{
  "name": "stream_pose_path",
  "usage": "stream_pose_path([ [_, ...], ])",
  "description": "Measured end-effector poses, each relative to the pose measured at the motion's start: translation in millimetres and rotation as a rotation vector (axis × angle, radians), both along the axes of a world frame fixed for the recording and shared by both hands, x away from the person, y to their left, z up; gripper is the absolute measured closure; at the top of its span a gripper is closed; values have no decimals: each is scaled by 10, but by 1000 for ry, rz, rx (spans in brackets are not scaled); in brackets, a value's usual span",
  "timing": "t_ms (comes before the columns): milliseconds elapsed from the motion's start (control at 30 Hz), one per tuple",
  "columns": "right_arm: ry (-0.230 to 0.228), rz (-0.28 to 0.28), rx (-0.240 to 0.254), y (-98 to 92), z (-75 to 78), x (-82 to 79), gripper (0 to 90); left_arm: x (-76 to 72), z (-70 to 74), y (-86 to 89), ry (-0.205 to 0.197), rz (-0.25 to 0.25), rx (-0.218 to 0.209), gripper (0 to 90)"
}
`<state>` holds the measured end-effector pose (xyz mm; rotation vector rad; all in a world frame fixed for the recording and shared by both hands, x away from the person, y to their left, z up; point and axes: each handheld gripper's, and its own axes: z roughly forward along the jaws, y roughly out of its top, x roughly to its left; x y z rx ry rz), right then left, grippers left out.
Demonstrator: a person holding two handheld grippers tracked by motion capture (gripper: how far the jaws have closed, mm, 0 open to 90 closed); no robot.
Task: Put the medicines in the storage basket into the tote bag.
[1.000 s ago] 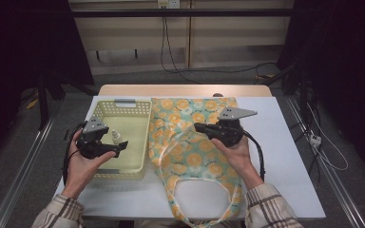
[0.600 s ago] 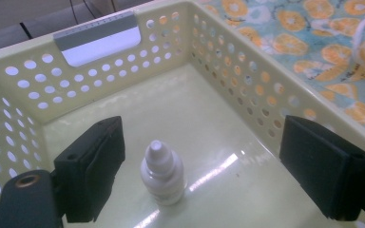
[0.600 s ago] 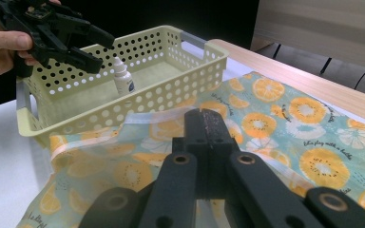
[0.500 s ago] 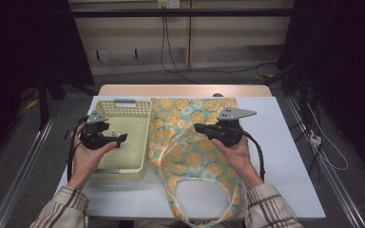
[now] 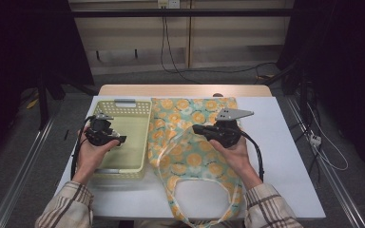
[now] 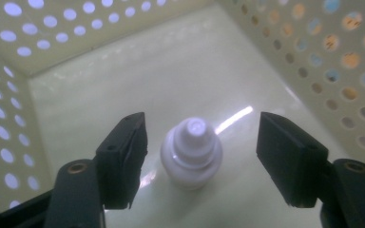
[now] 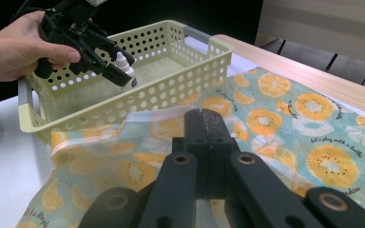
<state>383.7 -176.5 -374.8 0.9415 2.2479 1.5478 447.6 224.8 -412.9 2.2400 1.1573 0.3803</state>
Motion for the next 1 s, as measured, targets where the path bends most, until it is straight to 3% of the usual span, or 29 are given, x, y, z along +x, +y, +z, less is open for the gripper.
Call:
stream_pose_path([
  [200, 1, 2, -2, 8, -4, -2, 900, 44, -55, 10, 46, 25, 20, 525],
  [433, 2, 1, -3, 4, -9, 3, 900, 73, -70, -9, 65, 14, 50, 596],
  [667, 4, 0, -4, 5, -10, 2, 900, 67, -52, 11, 69, 21, 24, 601],
  [1000, 2, -3, -5, -3, -13, 7, 900, 23, 69, 62, 11, 6, -53, 601],
])
